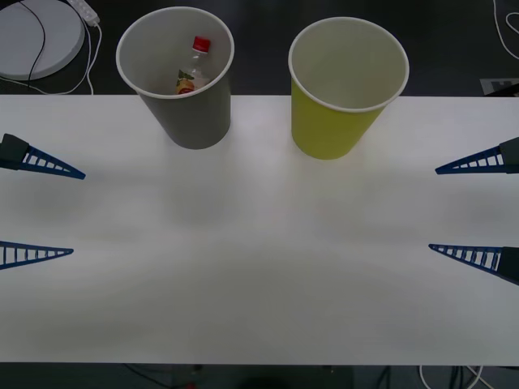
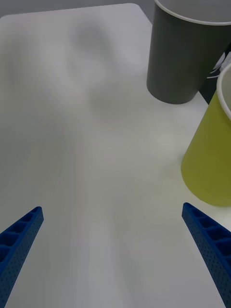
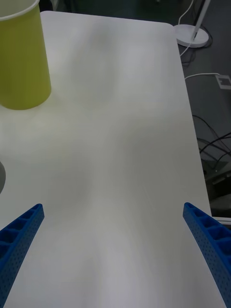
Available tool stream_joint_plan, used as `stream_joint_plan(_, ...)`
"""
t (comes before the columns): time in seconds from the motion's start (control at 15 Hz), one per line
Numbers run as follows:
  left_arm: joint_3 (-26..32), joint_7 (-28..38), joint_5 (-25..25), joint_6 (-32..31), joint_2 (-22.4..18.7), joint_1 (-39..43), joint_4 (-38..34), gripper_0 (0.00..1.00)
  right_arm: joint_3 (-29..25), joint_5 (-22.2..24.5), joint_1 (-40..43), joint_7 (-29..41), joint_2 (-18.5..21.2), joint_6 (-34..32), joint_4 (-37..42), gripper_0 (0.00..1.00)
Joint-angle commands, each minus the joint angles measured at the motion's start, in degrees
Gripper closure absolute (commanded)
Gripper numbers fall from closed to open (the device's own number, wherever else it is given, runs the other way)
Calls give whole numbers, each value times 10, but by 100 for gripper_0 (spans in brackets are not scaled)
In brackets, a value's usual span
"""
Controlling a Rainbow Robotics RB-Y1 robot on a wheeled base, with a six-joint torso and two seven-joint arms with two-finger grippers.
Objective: Put the can into the green bin and the plastic bottle into the gray bin
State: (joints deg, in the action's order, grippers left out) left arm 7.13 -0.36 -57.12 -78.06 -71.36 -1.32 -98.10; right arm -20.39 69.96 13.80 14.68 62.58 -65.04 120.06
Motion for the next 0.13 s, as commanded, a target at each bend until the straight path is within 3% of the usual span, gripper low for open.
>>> stream_joint_plan(0.07,0,0,0,0,0,0,0,0,0,0,0,0,0,0,0,0)
stream_joint_plan(0.13,0,0,0,0,0,0,0,0,0,0,0,0,0,0,0,0)
